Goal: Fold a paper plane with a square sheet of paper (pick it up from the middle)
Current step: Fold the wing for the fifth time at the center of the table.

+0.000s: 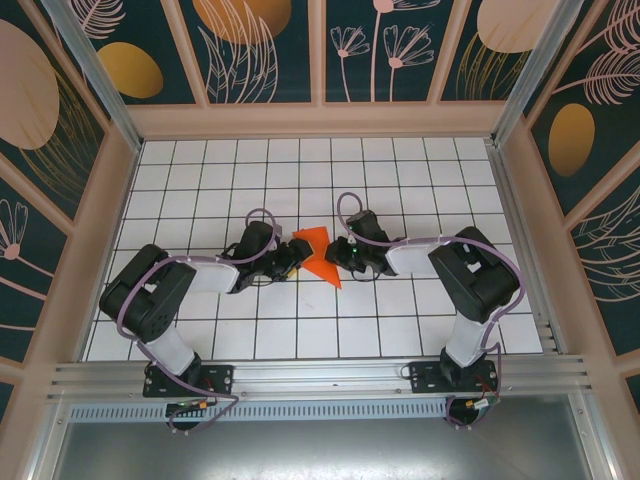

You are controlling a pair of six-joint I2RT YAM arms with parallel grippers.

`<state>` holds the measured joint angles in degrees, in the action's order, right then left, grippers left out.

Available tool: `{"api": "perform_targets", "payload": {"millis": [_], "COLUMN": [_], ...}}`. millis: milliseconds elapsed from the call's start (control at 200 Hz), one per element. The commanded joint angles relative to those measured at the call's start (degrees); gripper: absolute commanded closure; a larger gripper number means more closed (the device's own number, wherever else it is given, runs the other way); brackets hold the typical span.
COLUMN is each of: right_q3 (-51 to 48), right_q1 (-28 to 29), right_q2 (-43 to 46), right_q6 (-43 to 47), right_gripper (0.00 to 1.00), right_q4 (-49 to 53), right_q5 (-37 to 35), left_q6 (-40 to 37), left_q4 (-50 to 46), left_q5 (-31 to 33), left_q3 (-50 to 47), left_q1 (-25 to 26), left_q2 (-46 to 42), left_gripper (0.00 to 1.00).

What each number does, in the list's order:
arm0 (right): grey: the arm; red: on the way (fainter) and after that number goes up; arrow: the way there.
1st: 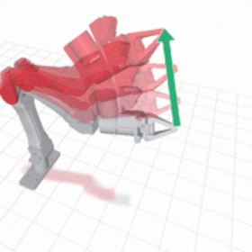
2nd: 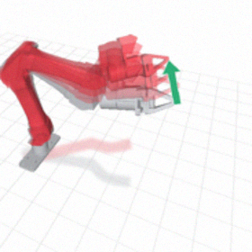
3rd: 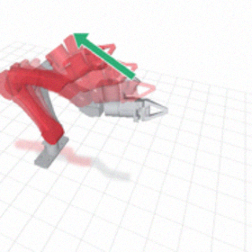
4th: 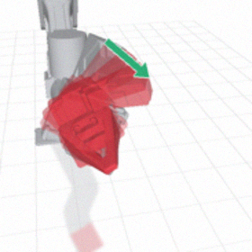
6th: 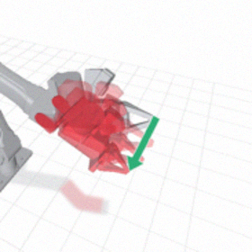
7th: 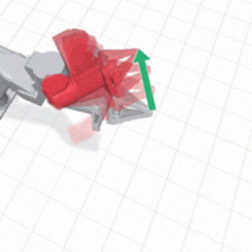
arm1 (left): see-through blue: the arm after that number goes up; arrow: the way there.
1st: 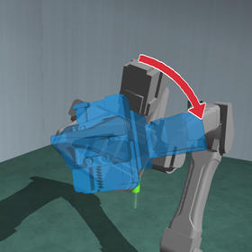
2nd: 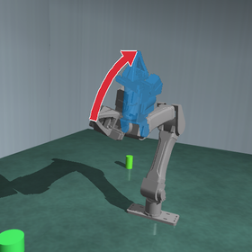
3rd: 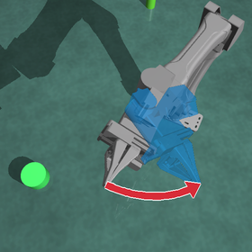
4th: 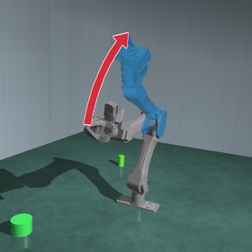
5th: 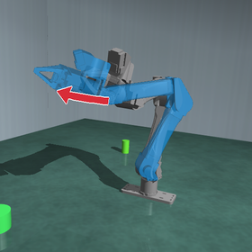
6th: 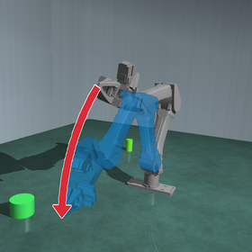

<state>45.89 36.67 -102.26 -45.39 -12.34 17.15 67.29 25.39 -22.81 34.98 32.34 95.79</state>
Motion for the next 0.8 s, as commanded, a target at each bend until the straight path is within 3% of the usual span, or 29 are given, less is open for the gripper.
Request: {"api": "perform_targets", "payload": {"millis": [0,390,605,796], "right_q3": [-2.5,-4.0,-4.5,-4.7], "right_q1": [-1.2,-2.2,-2.7,-3.6], "right_q2": [0.2,0.5,0.7,1.3], "right_q6": [0.0,-0.6,-0.3,0.3], "right_gripper": [0.77,0.77,0.77,0.77], "right_q4": [2.9,0.5,-0.2,-0.9], "right_q5": [-1.7,0.4,1.1,2.4], "left_q6": [-2.0,-2.0,-2.4,-4.1], "left_q4": [-5.8,-8.3,-4.1,-3.8], "left_q5": [3.2,2.3,-3.3,-3.4], "left_q3": [1.4,4.9,6.5,5.4], "left_q1": [0.3,0.4,0.4,0.4], "left_q2": [-1.3,0.6,2.0,1.0], "left_gripper": [0.30,0.30,0.37,0.43]}}
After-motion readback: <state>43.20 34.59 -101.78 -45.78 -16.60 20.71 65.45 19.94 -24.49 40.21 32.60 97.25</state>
